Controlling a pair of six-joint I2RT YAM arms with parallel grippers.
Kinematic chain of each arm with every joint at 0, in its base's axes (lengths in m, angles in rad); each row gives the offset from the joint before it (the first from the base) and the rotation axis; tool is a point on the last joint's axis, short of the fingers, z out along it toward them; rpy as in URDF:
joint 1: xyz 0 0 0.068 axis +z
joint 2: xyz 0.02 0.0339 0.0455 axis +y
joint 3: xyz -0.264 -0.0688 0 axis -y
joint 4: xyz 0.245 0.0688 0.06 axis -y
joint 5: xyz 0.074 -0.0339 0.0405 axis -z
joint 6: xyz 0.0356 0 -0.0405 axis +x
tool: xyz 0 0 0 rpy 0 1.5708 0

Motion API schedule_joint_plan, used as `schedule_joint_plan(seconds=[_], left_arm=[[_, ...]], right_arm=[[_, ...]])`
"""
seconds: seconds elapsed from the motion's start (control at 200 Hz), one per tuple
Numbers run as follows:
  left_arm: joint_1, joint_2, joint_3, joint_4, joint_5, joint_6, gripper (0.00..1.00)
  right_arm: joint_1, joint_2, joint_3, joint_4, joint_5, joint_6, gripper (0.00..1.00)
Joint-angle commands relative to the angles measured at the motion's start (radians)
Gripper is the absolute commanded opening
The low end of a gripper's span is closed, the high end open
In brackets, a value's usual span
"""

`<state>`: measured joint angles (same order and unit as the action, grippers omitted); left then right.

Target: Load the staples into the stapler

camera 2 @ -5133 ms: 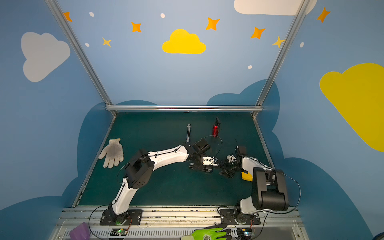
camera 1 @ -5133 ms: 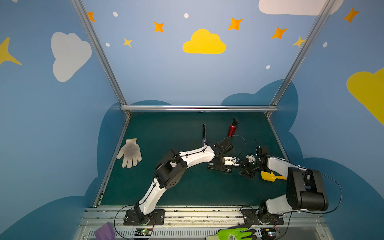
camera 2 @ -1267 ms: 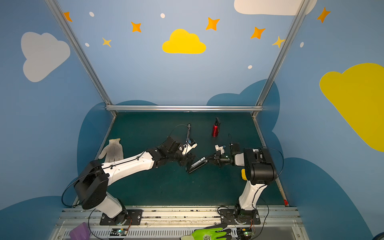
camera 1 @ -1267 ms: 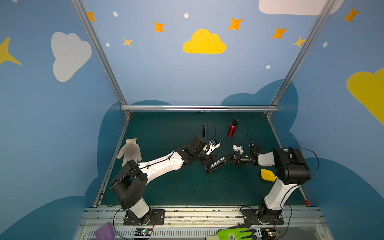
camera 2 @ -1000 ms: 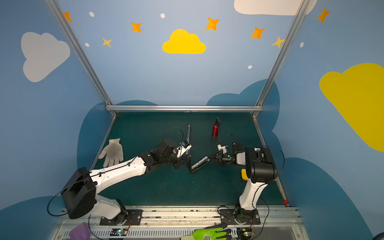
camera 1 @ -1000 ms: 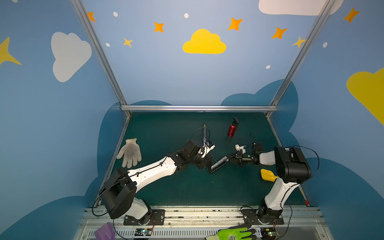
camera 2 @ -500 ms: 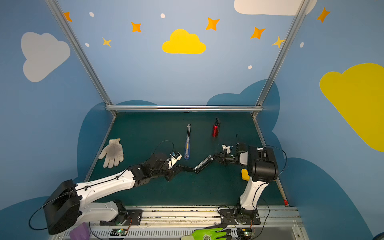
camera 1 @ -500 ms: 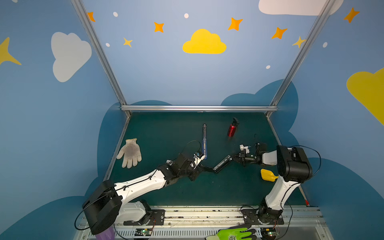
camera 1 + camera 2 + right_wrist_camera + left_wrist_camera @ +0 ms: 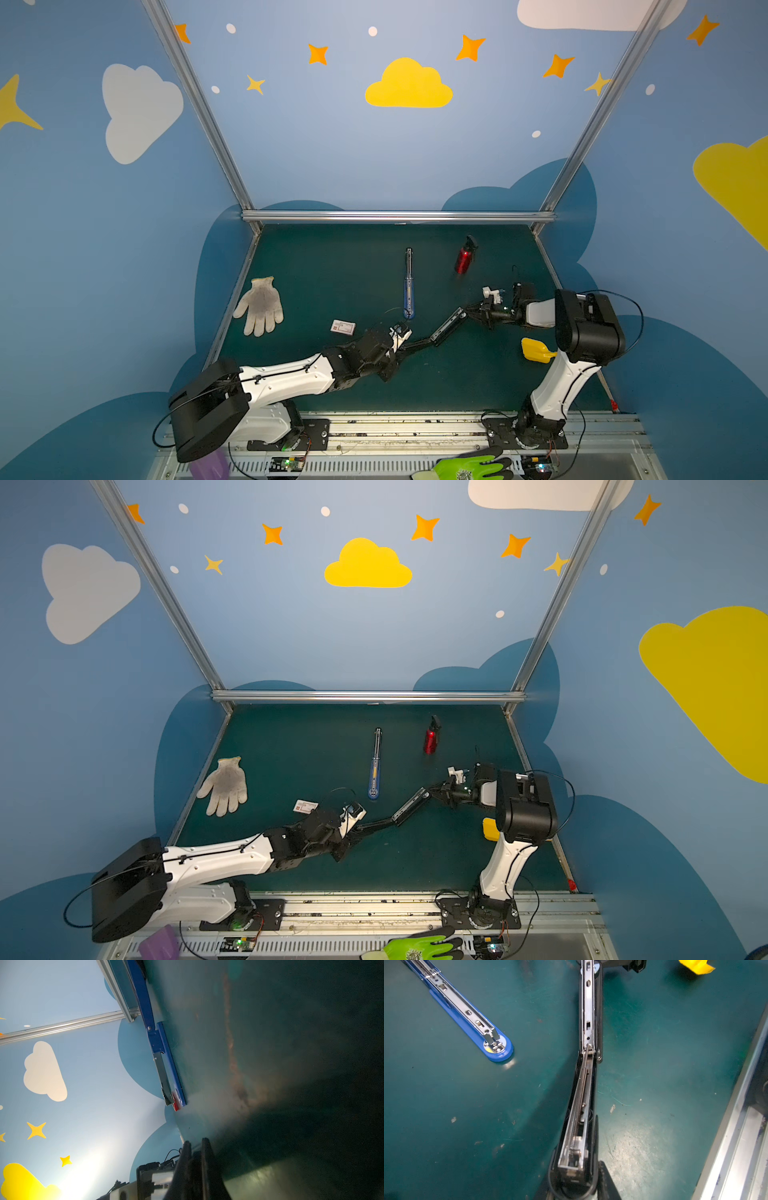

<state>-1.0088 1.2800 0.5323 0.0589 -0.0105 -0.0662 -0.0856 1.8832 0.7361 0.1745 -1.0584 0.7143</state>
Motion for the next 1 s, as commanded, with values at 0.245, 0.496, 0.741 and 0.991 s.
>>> schedule_joint_plan(seconds=[0.245, 0.496, 0.741, 0.991], left_arm=[[-0.054, 0.083, -0.035, -0.076, -0.209, -0.029, 0.1], [-0.067, 0.086, -0.034, -0.091, -0.251, -0.067, 0.18], [-0.071, -0.044, -0.045, -0.12, -0.297, -0.076, 0.29], [-0.071, -0.133, -0.049, -0.084, -0.307, -0.044, 0.34]], right_arm=[[-0.023, 0.013, 0.019, -0.043, 0.107, 0.007, 0.0], [-0.023, 0.003, 0.01, -0.037, 0.111, 0.003, 0.0], [-0.014, -0.024, -0.009, -0.045, 0.129, -0.008, 0.0], [0.002, -0.182, -0.086, -0.111, 0.296, -0.066, 0.2]])
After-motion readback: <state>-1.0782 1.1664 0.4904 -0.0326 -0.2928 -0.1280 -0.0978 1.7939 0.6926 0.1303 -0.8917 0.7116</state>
